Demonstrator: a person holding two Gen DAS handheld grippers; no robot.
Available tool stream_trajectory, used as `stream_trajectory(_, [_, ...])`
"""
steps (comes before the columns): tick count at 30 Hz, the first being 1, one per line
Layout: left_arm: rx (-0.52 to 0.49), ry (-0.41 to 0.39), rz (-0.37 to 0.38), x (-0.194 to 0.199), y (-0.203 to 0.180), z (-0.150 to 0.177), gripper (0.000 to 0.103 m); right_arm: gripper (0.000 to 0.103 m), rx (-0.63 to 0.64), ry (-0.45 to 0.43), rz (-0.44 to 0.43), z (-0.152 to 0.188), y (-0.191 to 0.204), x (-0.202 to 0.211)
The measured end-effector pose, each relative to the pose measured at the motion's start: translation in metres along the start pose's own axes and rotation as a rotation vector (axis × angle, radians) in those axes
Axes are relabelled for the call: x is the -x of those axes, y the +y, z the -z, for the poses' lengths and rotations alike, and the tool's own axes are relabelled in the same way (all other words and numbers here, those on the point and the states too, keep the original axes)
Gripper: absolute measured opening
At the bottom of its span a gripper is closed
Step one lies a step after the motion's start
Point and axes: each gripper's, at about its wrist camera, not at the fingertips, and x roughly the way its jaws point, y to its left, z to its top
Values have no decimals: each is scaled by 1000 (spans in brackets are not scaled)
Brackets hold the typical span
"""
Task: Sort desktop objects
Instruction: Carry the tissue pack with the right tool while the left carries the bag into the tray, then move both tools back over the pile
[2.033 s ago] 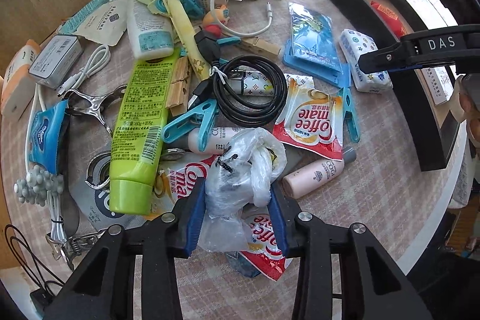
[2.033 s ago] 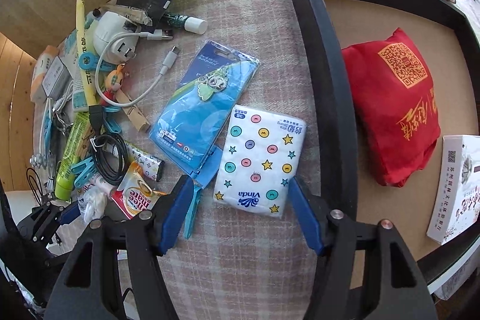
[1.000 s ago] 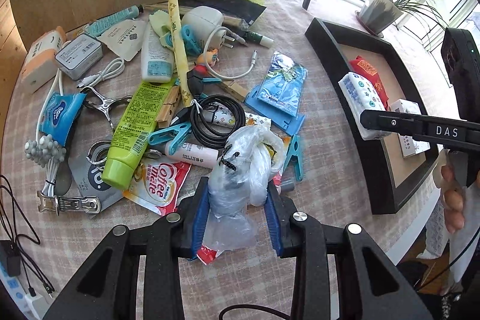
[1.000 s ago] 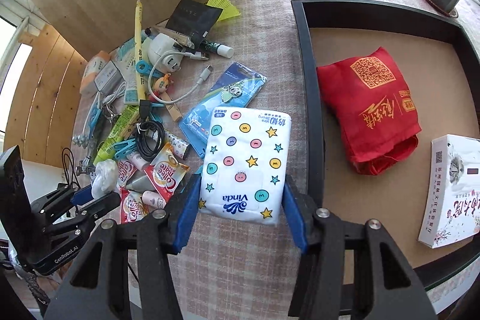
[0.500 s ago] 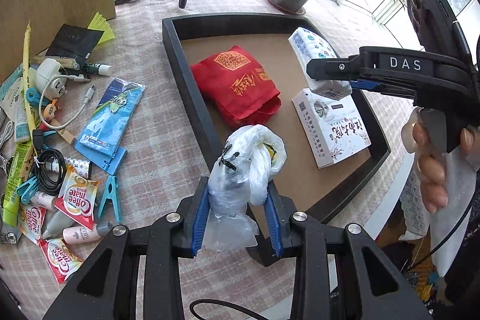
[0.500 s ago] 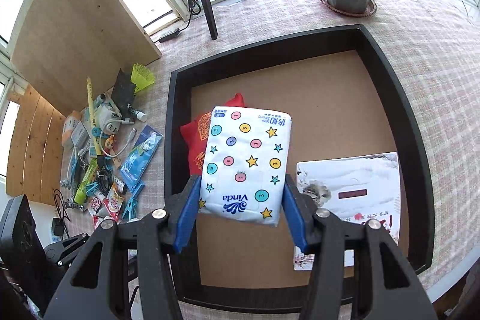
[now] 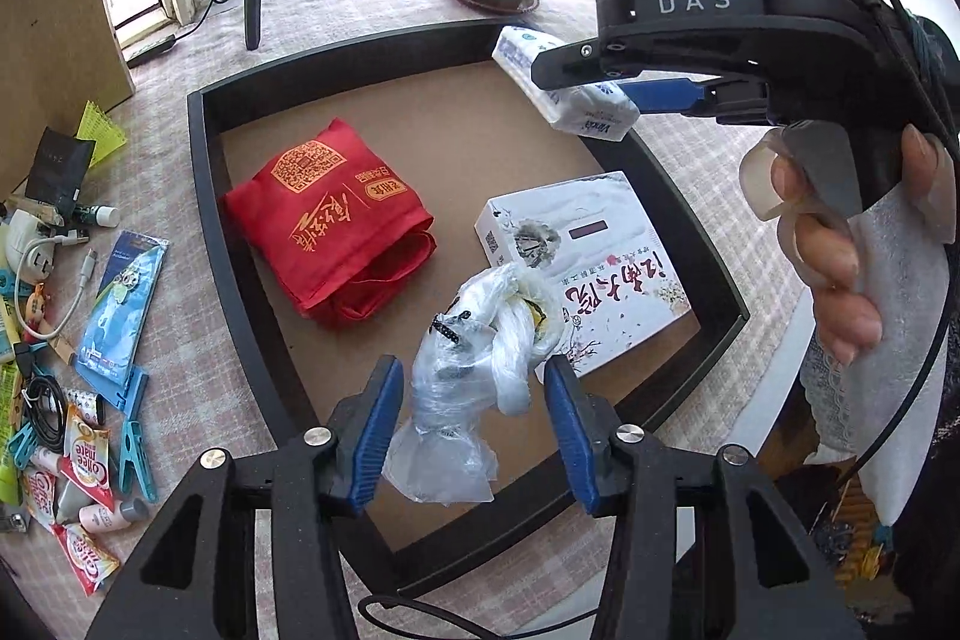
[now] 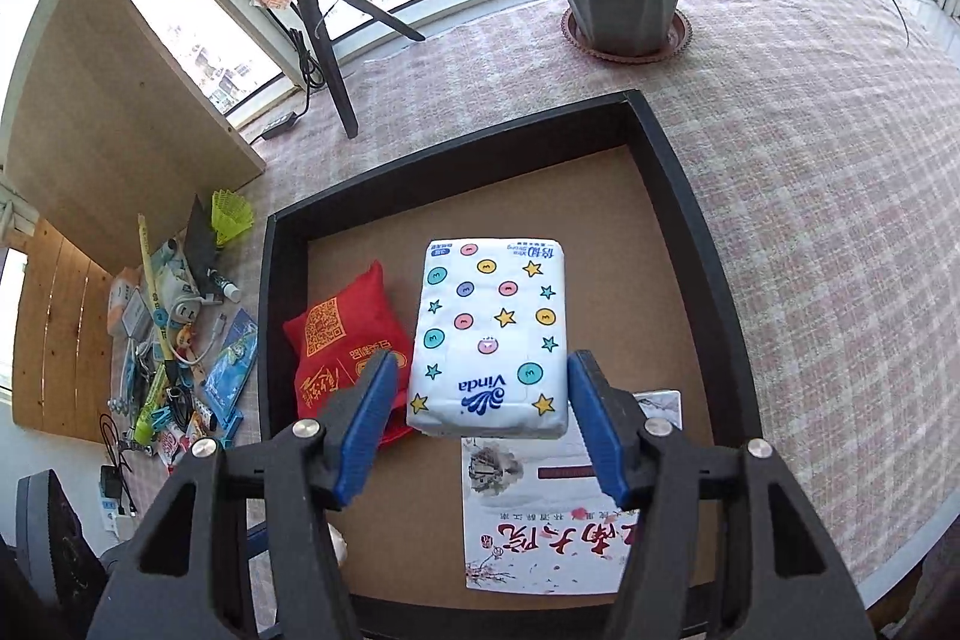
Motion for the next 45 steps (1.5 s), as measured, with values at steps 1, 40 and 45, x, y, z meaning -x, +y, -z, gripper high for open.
stream_trajectory(1, [3, -10, -6, 1, 1, 0, 73, 60, -6, 1, -6, -1, 0, 0])
stream_trajectory(40, [494, -63, -261, 91, 319, 108, 55, 57, 336, 246, -245, 75, 307, -93])
stream_trajectory(45, [549, -36, -240, 87, 362, 117, 40, 38, 332, 346, -297, 87, 356, -129])
